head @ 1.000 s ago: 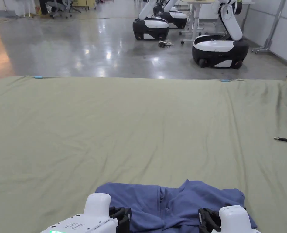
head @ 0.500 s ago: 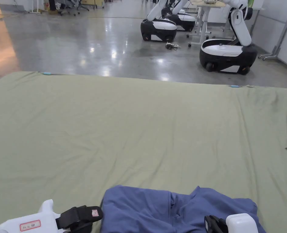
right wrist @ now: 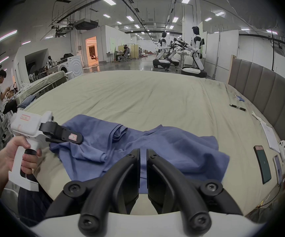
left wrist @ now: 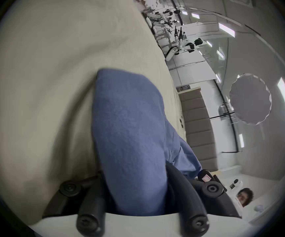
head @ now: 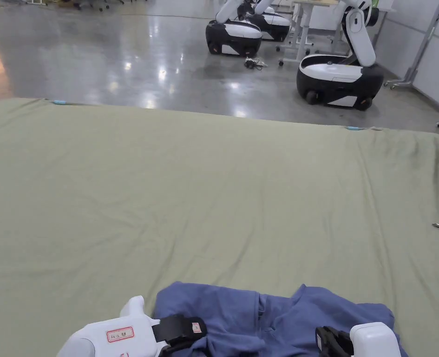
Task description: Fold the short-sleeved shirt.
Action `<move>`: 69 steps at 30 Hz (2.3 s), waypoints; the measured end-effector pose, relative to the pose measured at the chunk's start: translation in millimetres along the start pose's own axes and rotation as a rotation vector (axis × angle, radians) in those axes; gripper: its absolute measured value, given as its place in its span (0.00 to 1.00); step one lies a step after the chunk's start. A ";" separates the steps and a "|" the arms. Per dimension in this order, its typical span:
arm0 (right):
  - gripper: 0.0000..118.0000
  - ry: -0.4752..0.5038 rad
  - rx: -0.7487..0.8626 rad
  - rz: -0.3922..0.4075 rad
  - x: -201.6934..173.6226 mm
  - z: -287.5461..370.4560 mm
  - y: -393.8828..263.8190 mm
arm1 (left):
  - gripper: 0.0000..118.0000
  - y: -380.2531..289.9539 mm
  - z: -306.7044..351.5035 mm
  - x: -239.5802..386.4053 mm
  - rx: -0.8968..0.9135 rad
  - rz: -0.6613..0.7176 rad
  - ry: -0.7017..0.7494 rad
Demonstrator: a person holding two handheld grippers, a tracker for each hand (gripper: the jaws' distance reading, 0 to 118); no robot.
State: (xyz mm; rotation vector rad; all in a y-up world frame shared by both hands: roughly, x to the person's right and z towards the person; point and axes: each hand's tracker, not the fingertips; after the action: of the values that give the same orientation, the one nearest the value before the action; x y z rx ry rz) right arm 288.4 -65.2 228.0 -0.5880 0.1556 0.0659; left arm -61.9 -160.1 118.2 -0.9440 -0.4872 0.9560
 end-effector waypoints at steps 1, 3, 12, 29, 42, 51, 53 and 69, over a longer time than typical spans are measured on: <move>0.08 0.000 0.002 -0.001 0.0 0.6 0.4 | 0.09 2.9 10.4 2.0 0.020 -0.005 0.032; 0.08 0.004 0.008 -0.007 -0.3 2.2 1.0 | 0.09 12.2 42.2 3.4 0.066 -0.063 0.099; 0.08 0.031 0.027 -0.007 -4.2 12.9 -3.3 | 0.09 12.9 82.1 61.1 0.198 -0.363 0.429; 0.08 -0.049 0.051 -0.026 41.7 35.9 -22.7 | 0.24 -90.3 -122.8 161.4 0.031 -0.893 0.627; 0.08 -0.048 0.066 -0.086 58.5 34.3 -22.5 | 0.39 -33.0 -13.2 166.2 0.244 -0.403 0.243; 0.08 -0.064 0.038 -0.096 70.4 32.0 -22.1 | 0.14 -86.2 -120.3 148.2 -0.071 -0.309 0.109; 0.08 -0.068 0.030 -0.095 71.9 32.2 -20.3 | 0.14 -92.9 -129.4 145.6 -0.049 -0.329 0.191; 0.08 0.304 -0.162 -0.216 43.8 -94.8 -7.6 | 0.49 -34.4 31.7 86.6 0.168 -0.364 0.274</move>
State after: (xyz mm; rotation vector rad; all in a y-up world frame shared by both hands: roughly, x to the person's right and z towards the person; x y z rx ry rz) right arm 320.3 -123.5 147.2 -0.7719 0.3828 -0.2233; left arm -23.8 -79.8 160.4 -0.7850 -0.3251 0.5198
